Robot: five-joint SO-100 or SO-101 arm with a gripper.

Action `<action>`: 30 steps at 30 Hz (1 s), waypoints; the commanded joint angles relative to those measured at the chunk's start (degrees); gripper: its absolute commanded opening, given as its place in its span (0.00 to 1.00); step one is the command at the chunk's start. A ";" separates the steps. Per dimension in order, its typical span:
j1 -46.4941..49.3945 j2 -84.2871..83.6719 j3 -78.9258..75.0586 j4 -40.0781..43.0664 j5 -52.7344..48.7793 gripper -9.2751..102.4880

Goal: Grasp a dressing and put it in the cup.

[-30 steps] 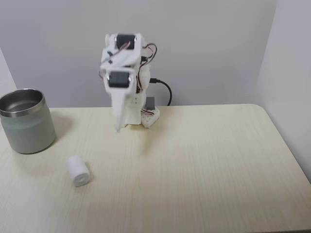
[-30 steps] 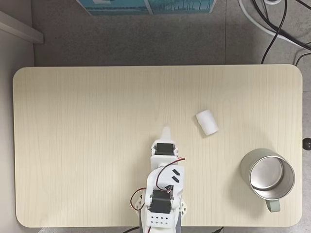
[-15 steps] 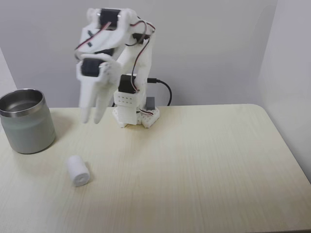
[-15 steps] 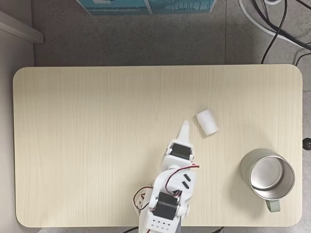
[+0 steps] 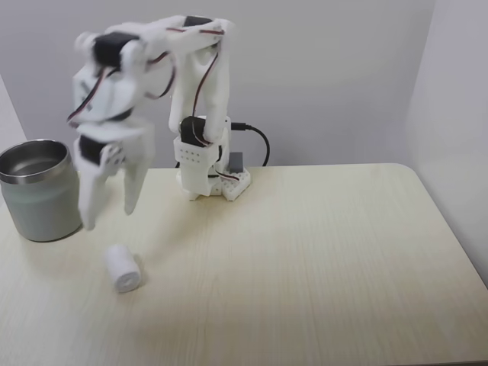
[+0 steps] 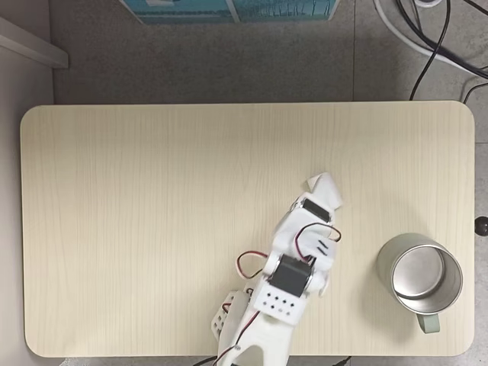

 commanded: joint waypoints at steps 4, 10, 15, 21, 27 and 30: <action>3.87 12.66 4.83 -3.16 -0.53 0.29; 4.13 20.74 6.50 -5.45 -1.23 0.29; 2.11 25.14 6.50 -6.06 -1.58 0.30; -1.14 30.32 5.62 -6.42 -2.20 0.30; -1.85 34.19 6.86 -7.29 -2.46 0.27; -1.76 34.19 6.86 -7.29 -2.46 0.20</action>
